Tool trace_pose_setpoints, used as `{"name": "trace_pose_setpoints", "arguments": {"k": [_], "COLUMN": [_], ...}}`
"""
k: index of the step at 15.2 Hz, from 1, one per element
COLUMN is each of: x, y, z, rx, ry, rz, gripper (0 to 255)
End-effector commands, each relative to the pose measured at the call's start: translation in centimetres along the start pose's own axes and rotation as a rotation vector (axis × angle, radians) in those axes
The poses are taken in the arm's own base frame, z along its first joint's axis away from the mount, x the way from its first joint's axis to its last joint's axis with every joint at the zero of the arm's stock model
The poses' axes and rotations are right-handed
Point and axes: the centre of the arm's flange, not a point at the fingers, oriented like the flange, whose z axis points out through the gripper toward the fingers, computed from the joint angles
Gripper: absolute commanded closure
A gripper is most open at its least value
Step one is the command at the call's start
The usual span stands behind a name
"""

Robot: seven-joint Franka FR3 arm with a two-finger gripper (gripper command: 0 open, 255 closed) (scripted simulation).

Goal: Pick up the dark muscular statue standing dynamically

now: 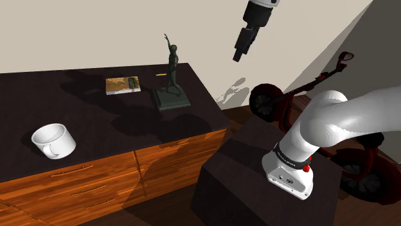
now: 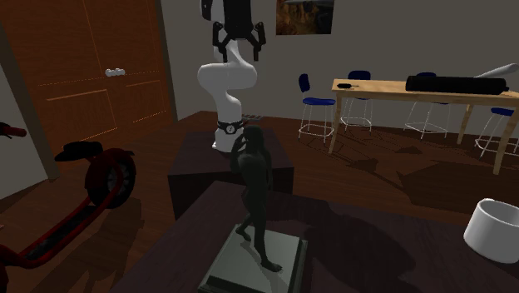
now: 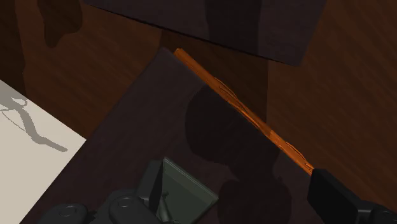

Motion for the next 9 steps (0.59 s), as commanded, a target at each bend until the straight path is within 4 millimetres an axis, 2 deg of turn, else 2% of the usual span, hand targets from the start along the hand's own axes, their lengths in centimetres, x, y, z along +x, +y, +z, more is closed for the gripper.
{"name": "trace_pose_setpoints", "arguments": {"k": [1,9], "x": [0.0,10.5], "y": [0.0,1.9], "z": [0.0,2.3], "rx": [0.0,-0.036], "ry": [0.0,-0.031], "rz": [0.0,-0.012], "gripper": [0,0]}}
